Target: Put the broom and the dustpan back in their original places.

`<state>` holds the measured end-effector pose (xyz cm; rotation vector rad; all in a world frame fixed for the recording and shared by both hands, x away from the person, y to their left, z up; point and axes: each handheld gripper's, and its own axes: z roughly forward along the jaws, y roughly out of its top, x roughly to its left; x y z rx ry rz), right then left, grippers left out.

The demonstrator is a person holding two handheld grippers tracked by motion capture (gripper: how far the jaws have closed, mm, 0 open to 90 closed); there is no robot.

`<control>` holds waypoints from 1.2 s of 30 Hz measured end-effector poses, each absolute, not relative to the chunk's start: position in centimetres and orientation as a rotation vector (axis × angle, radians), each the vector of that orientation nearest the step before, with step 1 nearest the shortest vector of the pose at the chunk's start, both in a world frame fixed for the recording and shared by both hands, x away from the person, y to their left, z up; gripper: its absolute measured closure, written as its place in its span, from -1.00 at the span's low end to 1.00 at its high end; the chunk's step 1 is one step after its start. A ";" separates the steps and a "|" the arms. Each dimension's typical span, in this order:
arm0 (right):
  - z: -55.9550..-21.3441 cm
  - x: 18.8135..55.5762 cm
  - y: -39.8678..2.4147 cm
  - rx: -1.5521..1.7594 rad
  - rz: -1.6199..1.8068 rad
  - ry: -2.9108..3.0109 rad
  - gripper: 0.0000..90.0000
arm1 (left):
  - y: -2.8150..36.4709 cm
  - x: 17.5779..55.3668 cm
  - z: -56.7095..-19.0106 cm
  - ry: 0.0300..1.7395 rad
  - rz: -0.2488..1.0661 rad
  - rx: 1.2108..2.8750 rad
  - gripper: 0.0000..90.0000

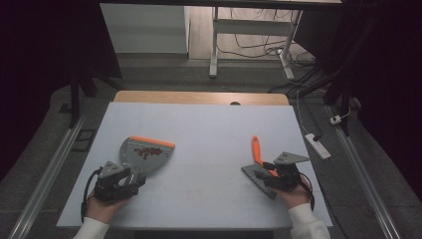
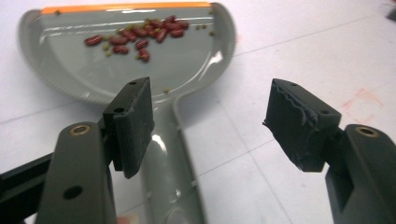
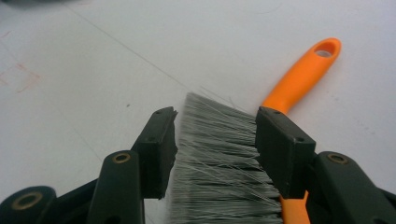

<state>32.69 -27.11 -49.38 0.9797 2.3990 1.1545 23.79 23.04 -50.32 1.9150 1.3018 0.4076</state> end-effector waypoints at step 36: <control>-49.9 31.0 -24.8 0.820 1.185 2.467 0.09 | 20.6 26.1 -51.3 1.090 0.305 2.070 -0.27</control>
